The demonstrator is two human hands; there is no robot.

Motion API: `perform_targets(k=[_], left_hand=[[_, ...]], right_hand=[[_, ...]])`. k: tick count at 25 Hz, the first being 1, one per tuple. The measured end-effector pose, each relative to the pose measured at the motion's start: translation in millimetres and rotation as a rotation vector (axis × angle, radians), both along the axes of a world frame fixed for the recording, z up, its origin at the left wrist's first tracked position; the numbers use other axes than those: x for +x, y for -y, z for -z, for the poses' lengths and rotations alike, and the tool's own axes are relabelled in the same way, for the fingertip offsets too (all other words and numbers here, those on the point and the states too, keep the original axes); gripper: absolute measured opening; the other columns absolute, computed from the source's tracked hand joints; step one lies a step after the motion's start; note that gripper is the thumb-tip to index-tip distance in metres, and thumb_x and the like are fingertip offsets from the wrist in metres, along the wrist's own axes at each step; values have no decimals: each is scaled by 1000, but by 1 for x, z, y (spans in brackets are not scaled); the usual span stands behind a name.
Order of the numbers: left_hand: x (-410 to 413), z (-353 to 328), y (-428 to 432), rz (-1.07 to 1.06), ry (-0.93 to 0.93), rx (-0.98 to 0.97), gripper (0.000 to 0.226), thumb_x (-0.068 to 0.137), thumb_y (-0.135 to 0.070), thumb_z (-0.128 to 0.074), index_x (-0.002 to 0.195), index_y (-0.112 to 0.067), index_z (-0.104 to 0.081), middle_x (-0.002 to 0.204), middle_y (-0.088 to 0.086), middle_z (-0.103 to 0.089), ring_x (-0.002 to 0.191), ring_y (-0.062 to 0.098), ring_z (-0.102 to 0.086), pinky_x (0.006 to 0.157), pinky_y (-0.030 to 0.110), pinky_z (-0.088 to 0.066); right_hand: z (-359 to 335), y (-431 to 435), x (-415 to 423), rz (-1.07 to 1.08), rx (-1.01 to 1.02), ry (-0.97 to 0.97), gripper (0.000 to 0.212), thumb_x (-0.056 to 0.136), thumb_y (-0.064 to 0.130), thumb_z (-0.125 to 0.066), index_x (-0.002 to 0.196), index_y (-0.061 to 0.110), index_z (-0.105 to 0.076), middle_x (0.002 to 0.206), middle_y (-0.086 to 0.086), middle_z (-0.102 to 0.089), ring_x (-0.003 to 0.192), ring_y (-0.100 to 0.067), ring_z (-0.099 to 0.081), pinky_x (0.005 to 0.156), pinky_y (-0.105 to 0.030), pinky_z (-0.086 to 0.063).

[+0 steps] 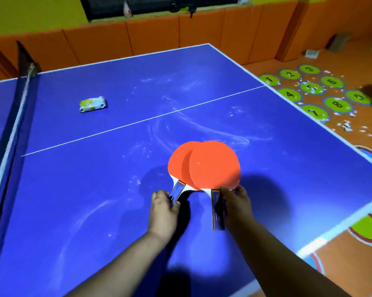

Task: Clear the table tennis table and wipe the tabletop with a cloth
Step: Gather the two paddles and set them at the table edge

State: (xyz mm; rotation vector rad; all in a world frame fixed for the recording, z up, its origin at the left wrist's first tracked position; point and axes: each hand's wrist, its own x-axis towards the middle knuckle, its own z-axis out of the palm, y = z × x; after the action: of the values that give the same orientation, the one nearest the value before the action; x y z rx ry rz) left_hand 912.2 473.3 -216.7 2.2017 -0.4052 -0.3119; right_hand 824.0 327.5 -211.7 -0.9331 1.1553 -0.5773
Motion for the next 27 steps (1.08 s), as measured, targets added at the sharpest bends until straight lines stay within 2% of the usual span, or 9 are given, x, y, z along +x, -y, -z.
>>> perform_targets(k=[5,9,12,15,17,21,23,25,27], left_hand=[[-126,-15,98,107,-133,-77,15,85,-2,-56,89,-9,-44,98,7,-41,87,17,-37,67,22,-23],[-193,-28,151,224,-230,-110,16,84,3,-51,86,-10,-42,101,9,-40,84,13,-36,66,22,-24],[-220,-40,180,330,-281,-118,24,83,6,-48,79,-16,-40,100,8,-39,87,14,-38,66,22,-25],[-233,-45,207,411,-352,-115,17,84,6,-45,88,-11,-45,105,9,-40,94,19,-43,66,21,-31],[-231,-40,225,465,-420,-99,14,84,6,-45,95,-3,-47,105,11,-41,90,19,-45,63,17,-36],[-215,-33,269,599,-575,-116,16,89,6,-46,84,-9,-41,82,5,-42,66,11,-39,55,13,-33],[-203,-35,303,544,-623,-157,21,93,3,-44,83,-15,-41,74,3,-45,63,11,-40,54,15,-34],[-192,-38,341,497,-593,-174,19,93,1,-46,85,-16,-43,68,1,-45,59,11,-38,49,16,-31],[-186,-34,372,495,-532,-163,7,90,-6,-52,93,-11,-49,73,2,-52,62,12,-46,54,19,-38]], right_hand=[[-19,65,-106,112,16,53,29,89,3,-60,112,18,-50,74,-7,-56,58,-20,-49,57,-28,-40],[-28,112,-166,190,78,96,36,90,2,-59,119,21,-51,76,-9,-58,58,-22,-49,60,-31,-42],[-34,139,-195,196,114,128,31,91,1,-58,116,21,-56,76,-6,-60,53,-15,-54,51,-22,-44],[-37,170,-213,188,164,218,21,93,-4,-53,106,12,-55,54,0,-56,35,-8,-44,40,-17,-35],[-35,194,-217,214,200,243,29,92,-8,-51,115,9,-48,46,1,-53,32,-8,-40,36,-15,-33],[-40,240,-224,234,194,179,37,90,-10,-52,121,10,-50,62,-7,-57,34,-9,-47,37,-16,-39],[-42,267,-230,211,160,72,40,89,-7,-57,121,16,-52,70,-9,-58,39,-12,-50,41,-19,-42],[-41,295,-242,186,142,-18,44,88,-4,-61,125,19,-52,75,-12,-62,49,-18,-55,53,-26,-46],[-45,315,-256,105,133,-32,42,87,-7,-59,124,13,-56,81,-15,-67,56,-22,-61,60,-30,-49]])
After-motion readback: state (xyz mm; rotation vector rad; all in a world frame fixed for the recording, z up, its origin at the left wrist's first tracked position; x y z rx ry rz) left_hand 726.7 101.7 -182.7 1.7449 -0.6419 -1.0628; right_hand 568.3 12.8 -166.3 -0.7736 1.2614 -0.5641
